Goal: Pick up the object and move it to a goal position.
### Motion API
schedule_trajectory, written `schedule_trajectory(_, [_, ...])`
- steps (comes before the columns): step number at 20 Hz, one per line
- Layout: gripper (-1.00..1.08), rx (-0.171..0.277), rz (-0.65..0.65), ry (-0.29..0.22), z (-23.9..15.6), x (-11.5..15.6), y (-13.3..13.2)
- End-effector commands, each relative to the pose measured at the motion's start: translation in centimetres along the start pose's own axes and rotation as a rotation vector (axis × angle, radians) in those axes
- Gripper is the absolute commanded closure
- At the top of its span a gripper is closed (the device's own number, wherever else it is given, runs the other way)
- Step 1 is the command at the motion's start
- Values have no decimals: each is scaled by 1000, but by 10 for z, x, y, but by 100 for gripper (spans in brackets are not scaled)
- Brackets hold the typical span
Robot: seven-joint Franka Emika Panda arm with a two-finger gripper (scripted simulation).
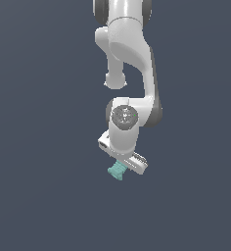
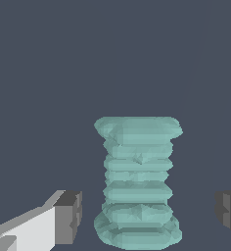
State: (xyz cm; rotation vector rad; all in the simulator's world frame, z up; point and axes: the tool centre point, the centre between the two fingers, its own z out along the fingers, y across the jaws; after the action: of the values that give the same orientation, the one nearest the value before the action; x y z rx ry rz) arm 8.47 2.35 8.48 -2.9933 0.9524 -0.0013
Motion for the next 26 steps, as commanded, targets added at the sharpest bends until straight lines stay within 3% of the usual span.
schedule_trajectory(1, [-92, -1, 1, -1, 9, 0, 0])
schedule_trajectory(7, [-92, -1, 4, -1, 41, -1, 1])
schedule_trajectory(13, [-92, -1, 4, -1, 45, 0, 0])
schedule_trajectory(14, [108, -1, 4, -1, 45, 0, 0])
schedule_trajectory(26, [108, -1, 4, -1, 44, 0, 0])
